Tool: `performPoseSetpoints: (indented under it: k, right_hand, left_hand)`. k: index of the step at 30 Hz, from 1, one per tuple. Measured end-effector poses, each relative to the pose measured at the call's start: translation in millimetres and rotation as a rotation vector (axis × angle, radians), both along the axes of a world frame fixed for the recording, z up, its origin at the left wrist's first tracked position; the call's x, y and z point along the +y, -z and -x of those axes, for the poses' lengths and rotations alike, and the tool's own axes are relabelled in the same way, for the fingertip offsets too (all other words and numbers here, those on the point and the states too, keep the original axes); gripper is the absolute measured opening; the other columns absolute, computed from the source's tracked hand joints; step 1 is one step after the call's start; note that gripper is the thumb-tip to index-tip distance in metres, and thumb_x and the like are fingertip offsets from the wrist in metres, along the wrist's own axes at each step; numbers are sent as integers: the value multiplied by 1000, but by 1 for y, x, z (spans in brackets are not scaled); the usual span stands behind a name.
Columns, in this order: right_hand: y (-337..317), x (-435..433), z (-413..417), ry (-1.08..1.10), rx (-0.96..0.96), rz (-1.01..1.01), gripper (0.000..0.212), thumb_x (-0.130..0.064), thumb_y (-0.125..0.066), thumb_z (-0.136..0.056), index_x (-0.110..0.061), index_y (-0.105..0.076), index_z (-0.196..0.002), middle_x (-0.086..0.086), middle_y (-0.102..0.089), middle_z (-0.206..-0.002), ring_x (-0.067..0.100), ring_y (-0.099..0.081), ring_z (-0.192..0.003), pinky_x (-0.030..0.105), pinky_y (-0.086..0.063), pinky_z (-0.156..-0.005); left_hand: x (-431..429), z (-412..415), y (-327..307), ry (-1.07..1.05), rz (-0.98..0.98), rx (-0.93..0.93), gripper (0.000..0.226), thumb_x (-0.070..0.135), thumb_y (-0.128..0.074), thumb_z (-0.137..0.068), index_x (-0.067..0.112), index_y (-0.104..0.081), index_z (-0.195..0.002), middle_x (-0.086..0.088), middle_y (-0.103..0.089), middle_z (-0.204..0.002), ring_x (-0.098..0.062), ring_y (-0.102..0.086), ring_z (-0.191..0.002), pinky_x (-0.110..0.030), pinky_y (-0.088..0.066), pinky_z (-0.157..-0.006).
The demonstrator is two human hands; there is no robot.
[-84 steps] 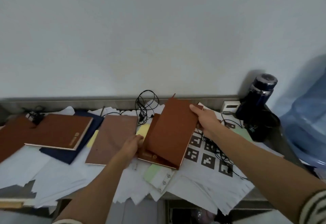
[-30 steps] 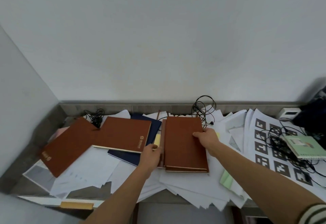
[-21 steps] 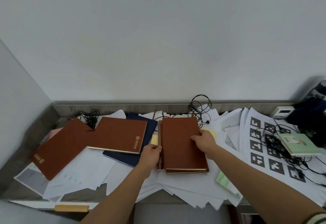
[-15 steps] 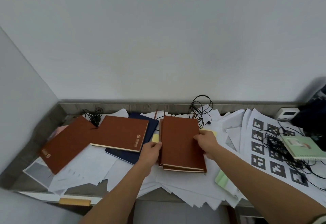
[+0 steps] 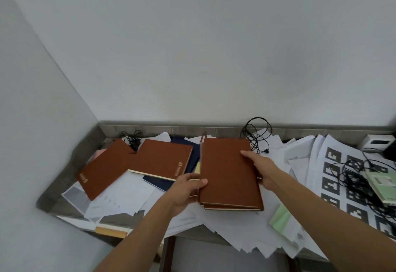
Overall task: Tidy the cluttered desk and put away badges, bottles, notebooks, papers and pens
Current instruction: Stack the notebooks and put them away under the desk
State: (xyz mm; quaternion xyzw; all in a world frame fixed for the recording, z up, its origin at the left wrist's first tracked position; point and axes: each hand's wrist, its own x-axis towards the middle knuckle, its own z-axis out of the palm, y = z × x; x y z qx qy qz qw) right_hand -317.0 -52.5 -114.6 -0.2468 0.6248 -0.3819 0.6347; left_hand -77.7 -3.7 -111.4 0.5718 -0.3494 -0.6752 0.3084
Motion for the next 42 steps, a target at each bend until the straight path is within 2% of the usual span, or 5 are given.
performPoseSetpoints:
  k: [7, 21, 29, 36, 42]
  right_hand:
    - [6, -7, -44, -60, -125, -22, 37, -34, -74, -85, -7, -70, -110, 16, -76, -96, 33, -73, -89, 48, -58, -82]
    - [51, 1, -86, 90, -42, 4, 43, -43, -72, -84, -8, -69, -110, 16, -76, -95, 33, -74, -85, 41, -59, -70]
    - [52, 2, -84, 90, -13, -20, 46, -44, -73, -83, -9, -70, -112, 15, -75, -99, 33, -73, -91, 49, -57, -85]
    - [51, -1, -79, 58, -3, -36, 47, -46, -75, -80, -9, -69, -110, 15, -76, -95, 32, -74, -87, 44, -59, -78]
    - [53, 0, -77, 67, -22, -10, 51, -52, -70, -82, -10, -69, -112, 13, -76, -97, 31, -74, -89, 46, -58, -82]
  left_hand:
    - [-18, -46, -2, 17, -45, -41, 34, 24, -66, -90, 5, -59, -118, -16, -69, -112, -33, -67, -104, -43, -56, -88]
    - [-86, -186, 35, -826, -93, -125, 41, 9, -78, -78, -2, -59, -114, -17, -66, -109, -30, -66, -94, -41, -56, -85]
    - [-96, -163, 20, -653, -51, 237, 33, 5, -60, -93, 3, -52, -124, -15, -64, -117, -32, -64, -105, -44, -56, -76]
    - [-100, -172, -32, -554, 224, 193, 23, 18, -58, -96, 13, -59, -118, -8, -68, -116, -27, -64, -104, -49, -53, -89]
    - [-87, -129, -40, -337, 220, 74, 15, 19, -59, -95, 9, -63, -105, -7, -70, -91, -20, -65, -79, -31, -53, -60]
